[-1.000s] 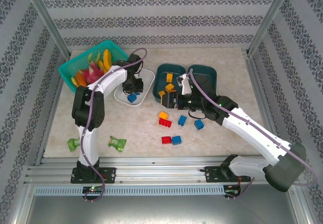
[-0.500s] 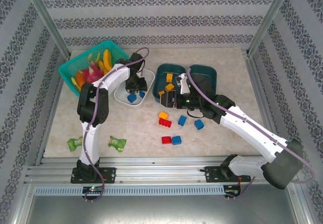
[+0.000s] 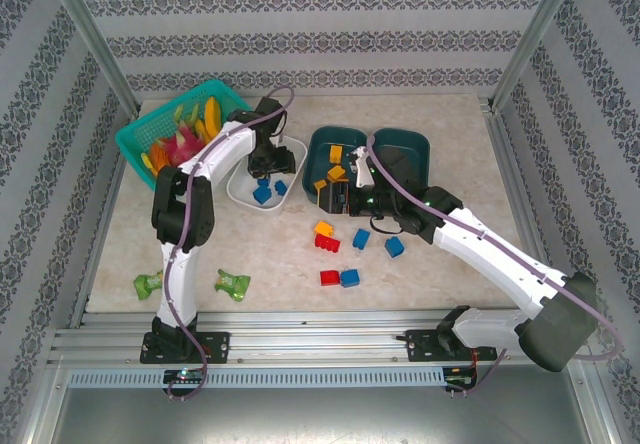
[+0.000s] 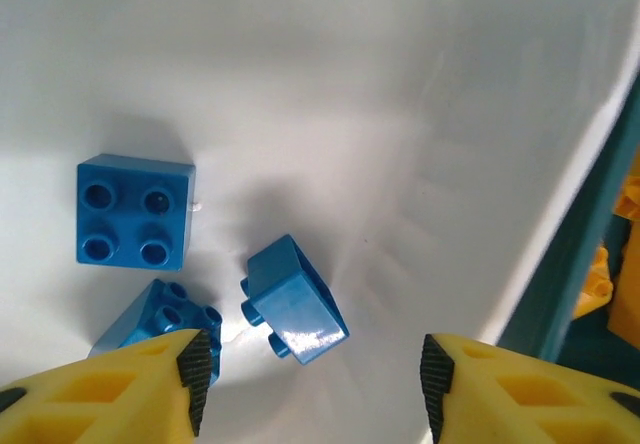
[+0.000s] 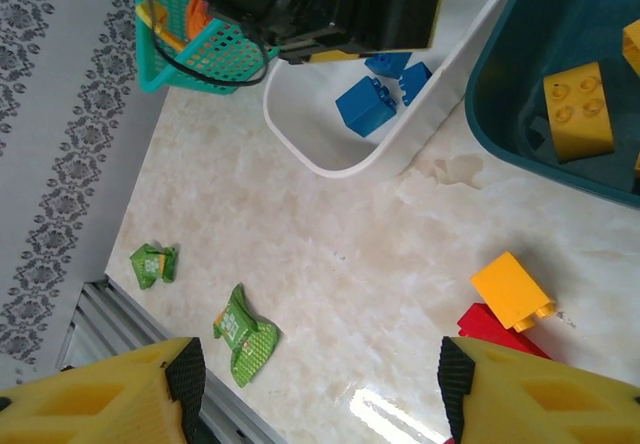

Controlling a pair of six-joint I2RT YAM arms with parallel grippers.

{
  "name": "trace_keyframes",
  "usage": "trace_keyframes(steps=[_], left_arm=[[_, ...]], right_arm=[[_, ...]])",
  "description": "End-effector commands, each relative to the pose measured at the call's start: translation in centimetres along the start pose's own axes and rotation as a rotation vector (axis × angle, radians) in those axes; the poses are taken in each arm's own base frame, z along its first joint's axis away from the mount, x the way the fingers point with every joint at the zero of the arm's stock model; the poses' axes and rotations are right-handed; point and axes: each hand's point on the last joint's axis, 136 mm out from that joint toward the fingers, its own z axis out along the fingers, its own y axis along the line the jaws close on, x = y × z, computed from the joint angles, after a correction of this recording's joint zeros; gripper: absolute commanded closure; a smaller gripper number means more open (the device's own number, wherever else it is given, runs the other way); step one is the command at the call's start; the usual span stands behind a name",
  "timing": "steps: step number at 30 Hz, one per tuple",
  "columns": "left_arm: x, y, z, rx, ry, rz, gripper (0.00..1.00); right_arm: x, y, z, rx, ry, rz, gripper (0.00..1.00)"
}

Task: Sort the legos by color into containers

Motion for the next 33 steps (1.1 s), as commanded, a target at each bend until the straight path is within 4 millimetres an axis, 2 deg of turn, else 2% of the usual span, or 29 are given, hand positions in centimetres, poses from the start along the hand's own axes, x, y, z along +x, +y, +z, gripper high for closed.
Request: trace_keyframes(steps=[1,4,7,10,13,19,23,27,33], left_arm=[[-0.7,-0.7,-6.6,0.041,-0.114,-0.022,0.37],[0.1,-1.5,-9.8,0.11,-0.181,-0.037,0.35],[1.9,-2.1,-12.4,0.185,-0.231,-0.029,0.31],[4.8,-2.6,-14.5,0.243,-0.263,0.004,0.3],[8.4,-2.5,-15.9,0.291,-0.299,0.031,0.29],[16.2,-1.9,-16.4,0.404,-0.333,0.032,0.23],[19.6,-0.7,-16.2,0.433,-0.34,-0.016,0.22],[21.0,0.2,-16.0,0.431,-0.34,-0.038,0.21],[21.5,0.0,-17.5,0.454,-0.367,-0.001,0.2]], right_arm=[[-0.4,0.3,-0.9,0.045,-0.004,-0.068,0.35],[0.6,-0.7,-1.0,0.125,0.047,-0.11,0.36],[2.2,-2.0,-0.9,0.206,0.096,-0.141,0.35],[3.7,-3.5,-0.3,0.306,0.155,-0.143,0.34],[4.4,-4.2,0.9,0.364,0.167,-0.11,0.34],[5.6,-5.5,4.3,0.469,0.192,0.051,0.3],[6.6,-6.9,6.4,0.538,0.192,0.151,0.23],[7.0,-8.3,8.3,0.591,0.176,0.251,0.19],[6.6,-9.4,10.9,0.604,0.159,0.312,0.2]])
